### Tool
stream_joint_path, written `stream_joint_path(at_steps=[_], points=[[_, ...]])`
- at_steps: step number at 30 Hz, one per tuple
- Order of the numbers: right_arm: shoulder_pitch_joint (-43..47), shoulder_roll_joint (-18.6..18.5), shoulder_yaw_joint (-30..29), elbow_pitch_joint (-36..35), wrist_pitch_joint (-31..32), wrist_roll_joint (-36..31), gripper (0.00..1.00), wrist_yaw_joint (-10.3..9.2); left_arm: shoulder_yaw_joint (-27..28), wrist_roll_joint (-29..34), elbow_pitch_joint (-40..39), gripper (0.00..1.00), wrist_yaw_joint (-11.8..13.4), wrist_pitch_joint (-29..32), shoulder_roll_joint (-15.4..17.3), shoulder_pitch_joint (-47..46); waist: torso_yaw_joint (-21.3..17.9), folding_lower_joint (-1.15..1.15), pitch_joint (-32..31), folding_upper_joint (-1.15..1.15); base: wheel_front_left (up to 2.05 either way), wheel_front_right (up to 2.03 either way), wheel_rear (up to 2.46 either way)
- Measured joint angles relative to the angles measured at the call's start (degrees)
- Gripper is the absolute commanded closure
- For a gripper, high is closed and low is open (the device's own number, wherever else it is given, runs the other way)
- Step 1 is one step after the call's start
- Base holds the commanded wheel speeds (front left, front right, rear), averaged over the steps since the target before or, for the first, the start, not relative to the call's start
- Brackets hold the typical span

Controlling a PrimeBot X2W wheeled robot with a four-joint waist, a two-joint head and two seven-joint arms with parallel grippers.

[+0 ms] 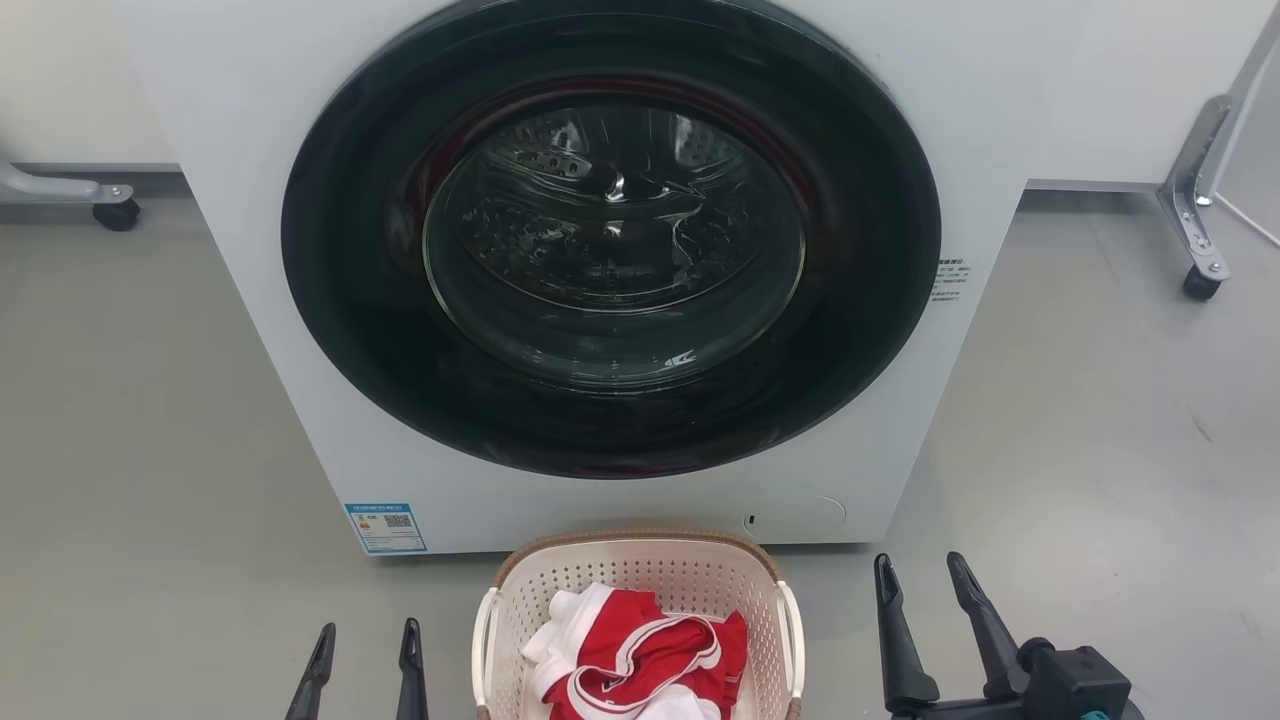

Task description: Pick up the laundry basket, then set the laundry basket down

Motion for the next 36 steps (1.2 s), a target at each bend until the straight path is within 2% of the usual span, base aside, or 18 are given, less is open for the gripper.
stream_joint_path(at_steps=[2, 3, 10, 14, 36], points=[[0.0, 0.03, -0.03, 0.0, 0.0, 0.0, 0.0, 0.0, -0.01, 0.0, 0.08, 0.0, 0.0, 0.0, -0.13, 0.0, 0.0, 0.0, 0.01, 0.0, 0.0, 0.0, 0.0], [0.0, 0.04, -0.04, 0.0, 0.0, -0.01, 1.0, 0.0, -0.01, 0.0, 0.12, 1.0, 0.0, 0.0, -0.16, 0.0, 0.0, 0.0, 0.02, 0.0, 0.0, 0.0, 0.0], [2.15, 0.04, -0.2, 3.2, 0.19, 0.3, 1.0, 0.21, -0.26, -0.9, 3.34, 1.0, -0.16, 0.54, -0.51, 1.08, -0.03, 0.0, 0.06, 0.0, 0.0, 0.0, 0.0], [2.11, 0.05, -1.23, 3.23, 0.85, 2.91, 1.0, 0.78, 0.51, -2.57, 3.59, 1.0, -0.66, 1.19, -0.67, 0.99, -0.18, 0.0, 0.16, 0.0, 0.0, 0.0, 0.0], [0.81, 0.3, -7.66, 4.7, 6.22, 20.31, 1.0, 3.87, 4.44, -20.6, 5.45, 1.0, -3.76, 6.32, -1.35, -1.55, -0.83, 0.0, 0.5, 0.0, 0.0, 0.0, 0.0]])
